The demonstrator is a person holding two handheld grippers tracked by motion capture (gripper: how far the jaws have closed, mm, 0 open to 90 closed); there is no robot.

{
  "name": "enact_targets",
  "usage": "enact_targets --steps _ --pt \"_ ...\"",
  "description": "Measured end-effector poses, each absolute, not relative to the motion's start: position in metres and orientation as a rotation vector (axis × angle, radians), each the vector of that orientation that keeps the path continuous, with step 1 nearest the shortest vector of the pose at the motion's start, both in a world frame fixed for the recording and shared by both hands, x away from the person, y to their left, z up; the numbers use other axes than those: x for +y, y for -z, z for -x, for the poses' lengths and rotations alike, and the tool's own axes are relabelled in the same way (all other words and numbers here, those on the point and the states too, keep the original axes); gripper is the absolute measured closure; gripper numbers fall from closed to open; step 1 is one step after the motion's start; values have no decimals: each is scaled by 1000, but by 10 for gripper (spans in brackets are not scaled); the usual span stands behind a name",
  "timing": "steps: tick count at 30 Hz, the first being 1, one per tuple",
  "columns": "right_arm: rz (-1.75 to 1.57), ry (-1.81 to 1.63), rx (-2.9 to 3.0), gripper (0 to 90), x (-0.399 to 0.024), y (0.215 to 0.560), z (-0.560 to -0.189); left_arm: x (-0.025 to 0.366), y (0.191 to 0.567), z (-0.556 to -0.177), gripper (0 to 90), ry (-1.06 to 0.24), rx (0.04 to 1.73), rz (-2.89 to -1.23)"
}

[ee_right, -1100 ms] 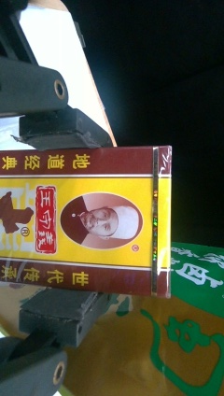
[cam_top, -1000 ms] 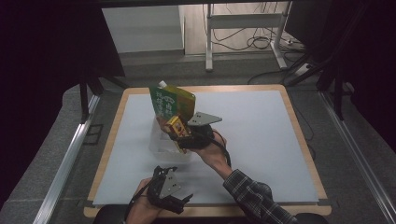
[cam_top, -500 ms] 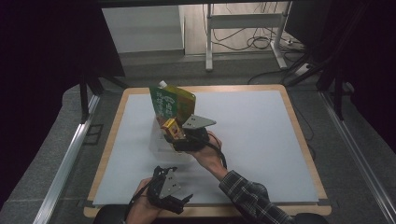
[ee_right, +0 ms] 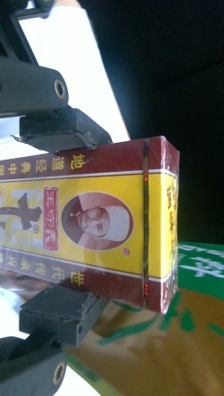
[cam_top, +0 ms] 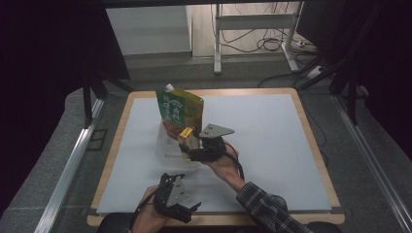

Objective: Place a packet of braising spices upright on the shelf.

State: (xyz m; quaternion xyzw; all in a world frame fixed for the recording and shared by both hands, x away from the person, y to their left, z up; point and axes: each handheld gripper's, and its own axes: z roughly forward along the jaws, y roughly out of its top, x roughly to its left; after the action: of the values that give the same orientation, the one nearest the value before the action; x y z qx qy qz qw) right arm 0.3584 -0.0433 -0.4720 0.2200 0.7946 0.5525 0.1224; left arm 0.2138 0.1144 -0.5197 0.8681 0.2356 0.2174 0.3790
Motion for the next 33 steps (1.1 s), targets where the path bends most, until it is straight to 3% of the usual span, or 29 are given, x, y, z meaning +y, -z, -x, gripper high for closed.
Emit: enact_targets --steps 20,28,33 --pt "-666 -1478 2419 315 -43 486 -359 113 521 -214 14 -561 597 -2227" --pt "-635 -1457 2472 143 -46 479 -363 113 521 -214 14 -561 597 -2229" --pt "-642 -1448 2492 102 -50 475 -363 113 521 -214 14 -561 596 -2231"
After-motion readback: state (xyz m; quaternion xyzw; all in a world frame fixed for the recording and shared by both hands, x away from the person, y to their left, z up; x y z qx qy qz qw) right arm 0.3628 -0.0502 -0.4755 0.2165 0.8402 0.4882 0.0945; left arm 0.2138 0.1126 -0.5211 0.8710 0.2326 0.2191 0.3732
